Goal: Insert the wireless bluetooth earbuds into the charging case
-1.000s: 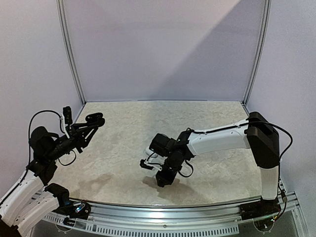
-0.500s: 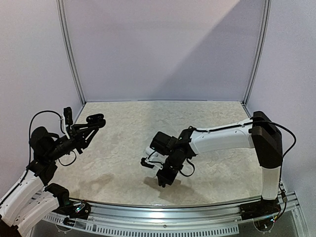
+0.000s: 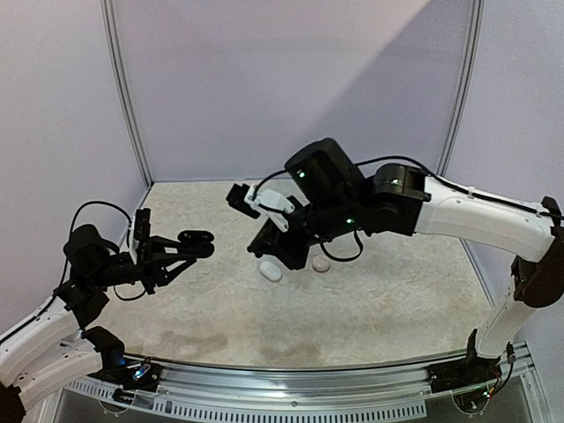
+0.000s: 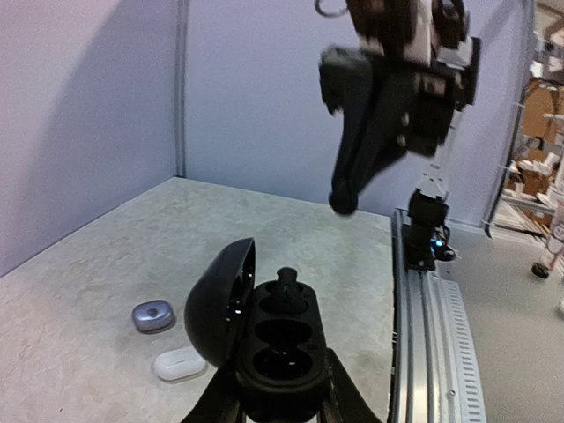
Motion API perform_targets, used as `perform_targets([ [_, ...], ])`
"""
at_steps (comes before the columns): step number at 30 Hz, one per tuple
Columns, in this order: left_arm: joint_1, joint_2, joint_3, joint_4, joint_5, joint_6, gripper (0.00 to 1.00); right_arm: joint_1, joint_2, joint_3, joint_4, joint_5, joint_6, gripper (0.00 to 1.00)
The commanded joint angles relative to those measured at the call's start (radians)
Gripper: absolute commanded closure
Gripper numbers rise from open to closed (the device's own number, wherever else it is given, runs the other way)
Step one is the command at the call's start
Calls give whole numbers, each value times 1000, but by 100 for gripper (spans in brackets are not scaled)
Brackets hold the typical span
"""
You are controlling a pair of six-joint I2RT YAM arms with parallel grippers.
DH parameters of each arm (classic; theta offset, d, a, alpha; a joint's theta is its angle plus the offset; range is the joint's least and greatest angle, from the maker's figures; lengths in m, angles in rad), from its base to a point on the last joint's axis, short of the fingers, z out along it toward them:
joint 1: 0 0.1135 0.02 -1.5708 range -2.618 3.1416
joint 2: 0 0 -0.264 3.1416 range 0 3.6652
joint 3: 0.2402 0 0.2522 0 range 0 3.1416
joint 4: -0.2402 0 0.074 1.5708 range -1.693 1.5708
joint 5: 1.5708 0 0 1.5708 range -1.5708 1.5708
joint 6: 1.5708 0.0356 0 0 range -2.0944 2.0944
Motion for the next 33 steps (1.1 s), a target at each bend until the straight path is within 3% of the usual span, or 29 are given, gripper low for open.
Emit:
perform_targets([
  [1, -126, 47, 54, -43, 81, 219, 100, 69, -16, 88, 85, 19, -165, 100],
  [6, -203, 112, 84, -29, 86, 316, 100, 137, 48, 174, 84, -8, -262, 100],
  [11, -253, 145, 97, -29, 68, 371, 100, 193, 106, 220, 49, 62, -349, 100],
  [33, -290, 143, 85, -11, 19, 355, 100, 199, 217, 242, 6, 247, -414, 100],
])
